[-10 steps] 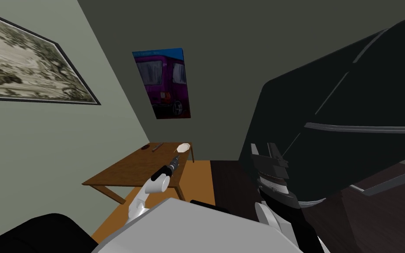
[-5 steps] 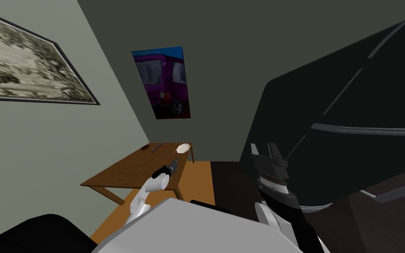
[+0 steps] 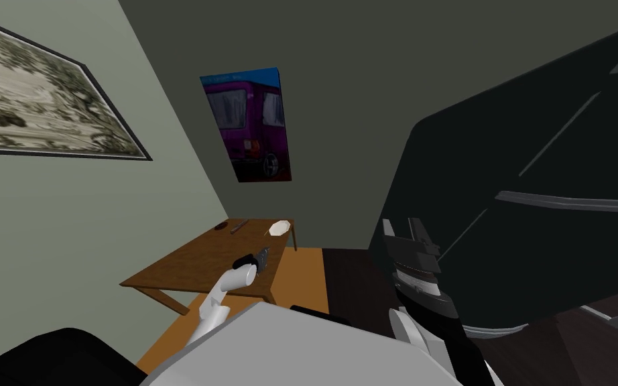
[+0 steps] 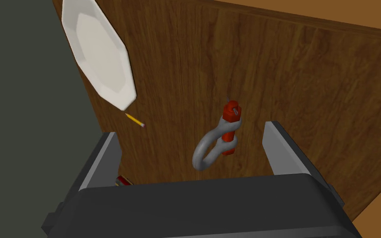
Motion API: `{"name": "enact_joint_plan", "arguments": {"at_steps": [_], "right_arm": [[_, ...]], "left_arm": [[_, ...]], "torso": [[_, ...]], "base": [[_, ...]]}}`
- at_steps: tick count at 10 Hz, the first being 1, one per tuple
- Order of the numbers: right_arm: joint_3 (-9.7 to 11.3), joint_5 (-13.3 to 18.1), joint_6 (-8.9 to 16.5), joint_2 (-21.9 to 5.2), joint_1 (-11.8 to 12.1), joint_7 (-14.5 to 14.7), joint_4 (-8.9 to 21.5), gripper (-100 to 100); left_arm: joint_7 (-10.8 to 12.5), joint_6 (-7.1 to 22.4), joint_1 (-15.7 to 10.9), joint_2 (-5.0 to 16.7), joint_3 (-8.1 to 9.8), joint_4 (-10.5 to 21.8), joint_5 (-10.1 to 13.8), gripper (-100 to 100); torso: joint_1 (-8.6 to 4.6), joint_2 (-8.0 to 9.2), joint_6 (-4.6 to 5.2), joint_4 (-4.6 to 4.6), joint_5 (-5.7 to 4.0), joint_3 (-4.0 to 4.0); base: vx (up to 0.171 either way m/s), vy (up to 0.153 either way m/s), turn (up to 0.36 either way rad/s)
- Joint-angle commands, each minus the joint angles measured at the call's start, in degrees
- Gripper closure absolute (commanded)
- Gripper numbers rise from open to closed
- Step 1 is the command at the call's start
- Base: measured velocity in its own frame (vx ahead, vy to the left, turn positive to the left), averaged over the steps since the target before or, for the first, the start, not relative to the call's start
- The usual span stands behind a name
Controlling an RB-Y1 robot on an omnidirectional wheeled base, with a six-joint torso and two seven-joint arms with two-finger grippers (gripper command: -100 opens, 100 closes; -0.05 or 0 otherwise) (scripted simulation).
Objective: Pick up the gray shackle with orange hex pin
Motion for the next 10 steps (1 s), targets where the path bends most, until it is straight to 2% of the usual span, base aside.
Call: {"name": "enact_joint_plan", "arguments": {"at_steps": [1,5,10], "right_arm": [[0.00,0.00,0.00,0.00,0.00,0.00,0.00,0],[0.00,0.00,0.00,0.00,0.00,0.00,0.00,0],[0.00,0.00,0.00,0.00,0.00,0.00,0.00,0]], "left_arm": [[-0.45,2.58,-1.42,1.01,1.35,2.86,0.51,-100],[-1.30,7.01,-4.21,2.97,3.90,8.02,0.19,-100],[-2.37,10.56,-7.24,5.41,6.48,13.39,-0.61,-100]], "torso": [[0.00,0.00,0.00,0.00,0.00,0.00],[0.13,-0.01,0.00,-0.01,0.03,-0.01],[0.14,-0.01,0.00,-0.01,0.03,-0.01]], "base": [[0.081,0.021,0.044],[0.081,0.043,0.035],[0.077,0.040,0.030]]}}
